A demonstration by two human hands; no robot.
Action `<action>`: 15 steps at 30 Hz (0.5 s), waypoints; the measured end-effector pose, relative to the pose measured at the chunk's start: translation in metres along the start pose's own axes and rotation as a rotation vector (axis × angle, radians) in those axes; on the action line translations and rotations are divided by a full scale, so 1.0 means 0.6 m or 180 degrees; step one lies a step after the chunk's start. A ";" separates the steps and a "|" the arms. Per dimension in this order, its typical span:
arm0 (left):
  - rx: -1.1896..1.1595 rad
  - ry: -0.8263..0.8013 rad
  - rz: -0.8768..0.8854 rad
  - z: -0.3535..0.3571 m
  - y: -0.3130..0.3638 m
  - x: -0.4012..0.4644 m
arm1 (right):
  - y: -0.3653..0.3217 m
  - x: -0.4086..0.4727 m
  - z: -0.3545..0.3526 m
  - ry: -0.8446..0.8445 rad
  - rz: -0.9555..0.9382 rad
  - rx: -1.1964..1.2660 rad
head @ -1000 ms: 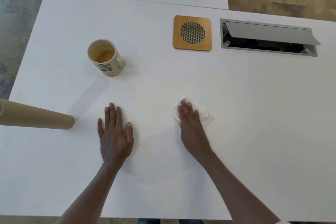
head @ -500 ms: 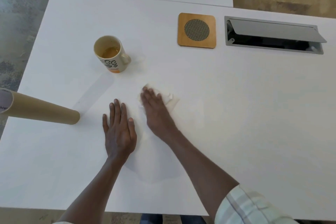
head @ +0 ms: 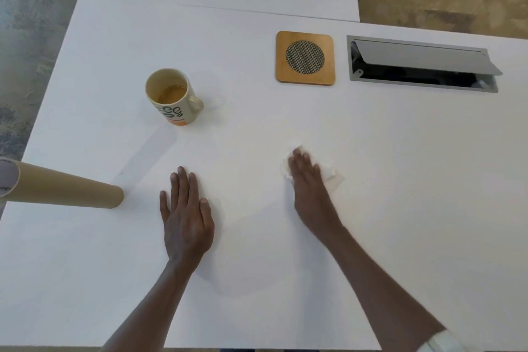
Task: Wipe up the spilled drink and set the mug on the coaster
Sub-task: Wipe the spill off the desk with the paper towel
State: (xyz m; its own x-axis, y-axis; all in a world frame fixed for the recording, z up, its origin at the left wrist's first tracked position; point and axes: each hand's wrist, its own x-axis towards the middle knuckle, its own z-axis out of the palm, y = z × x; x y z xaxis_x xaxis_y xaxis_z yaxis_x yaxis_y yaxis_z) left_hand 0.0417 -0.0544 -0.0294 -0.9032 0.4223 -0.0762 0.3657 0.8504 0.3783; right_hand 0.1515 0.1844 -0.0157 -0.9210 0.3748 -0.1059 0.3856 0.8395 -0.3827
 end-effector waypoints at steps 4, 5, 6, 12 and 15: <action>-0.0007 0.0005 0.0011 0.000 -0.001 -0.001 | -0.012 0.098 0.003 0.0230 0.0197 0.0118; -0.0003 0.0007 0.0017 0.000 0.000 -0.001 | -0.022 0.117 0.007 0.0238 0.0173 0.0132; 0.0003 0.0013 0.0026 0.000 0.000 -0.001 | -0.034 0.133 0.012 0.0221 0.0120 0.0158; -0.0175 0.0100 -0.0019 0.001 -0.001 -0.001 | -0.134 0.168 0.050 -0.0208 -0.0772 0.0393; -0.0284 0.0147 -0.0019 0.001 -0.002 -0.002 | -0.181 0.126 0.075 -0.0475 -0.1254 0.0476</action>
State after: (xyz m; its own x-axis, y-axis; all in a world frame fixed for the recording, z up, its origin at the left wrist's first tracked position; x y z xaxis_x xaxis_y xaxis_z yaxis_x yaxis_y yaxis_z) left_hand 0.0423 -0.0557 -0.0301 -0.9154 0.4008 -0.0369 0.3408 0.8207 0.4587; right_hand 0.0376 0.1041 -0.0233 -0.9981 -0.0323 -0.0525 0.0017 0.8366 -0.5478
